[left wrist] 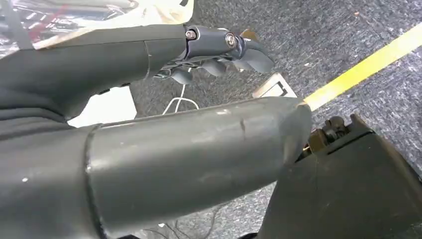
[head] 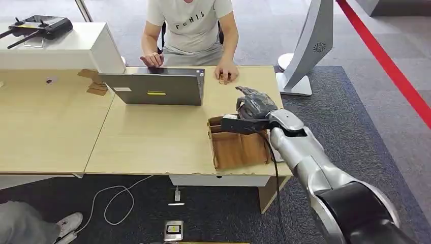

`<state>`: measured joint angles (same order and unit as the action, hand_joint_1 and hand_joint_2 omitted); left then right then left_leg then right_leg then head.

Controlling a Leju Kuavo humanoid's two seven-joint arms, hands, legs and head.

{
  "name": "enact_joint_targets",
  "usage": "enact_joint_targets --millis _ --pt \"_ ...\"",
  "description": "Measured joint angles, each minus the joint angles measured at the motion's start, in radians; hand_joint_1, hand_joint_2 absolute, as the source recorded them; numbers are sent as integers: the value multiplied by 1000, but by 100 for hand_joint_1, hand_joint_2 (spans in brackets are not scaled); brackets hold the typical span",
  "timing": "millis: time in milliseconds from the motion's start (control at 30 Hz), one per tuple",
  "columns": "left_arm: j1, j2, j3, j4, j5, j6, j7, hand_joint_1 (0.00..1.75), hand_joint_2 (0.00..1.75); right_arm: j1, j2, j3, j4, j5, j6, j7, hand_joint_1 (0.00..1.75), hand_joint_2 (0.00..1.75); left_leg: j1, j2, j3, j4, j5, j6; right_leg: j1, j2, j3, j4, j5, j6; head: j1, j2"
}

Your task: Pass the card to the sensor for recognition and then transmit it.

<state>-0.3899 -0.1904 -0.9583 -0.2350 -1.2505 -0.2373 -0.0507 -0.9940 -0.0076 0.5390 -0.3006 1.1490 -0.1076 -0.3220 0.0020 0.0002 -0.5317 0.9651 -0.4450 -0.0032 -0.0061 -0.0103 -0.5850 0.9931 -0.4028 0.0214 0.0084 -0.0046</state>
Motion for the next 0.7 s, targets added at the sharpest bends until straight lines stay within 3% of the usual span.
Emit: enact_joint_targets --millis 700 --pt "0 -5 0 0 -6 -4 -4 0 0 -31 3 0 0 -7 -24 -9 175 175 0 0 0 0 0 0 0 0 0 0 0 0 0 0"
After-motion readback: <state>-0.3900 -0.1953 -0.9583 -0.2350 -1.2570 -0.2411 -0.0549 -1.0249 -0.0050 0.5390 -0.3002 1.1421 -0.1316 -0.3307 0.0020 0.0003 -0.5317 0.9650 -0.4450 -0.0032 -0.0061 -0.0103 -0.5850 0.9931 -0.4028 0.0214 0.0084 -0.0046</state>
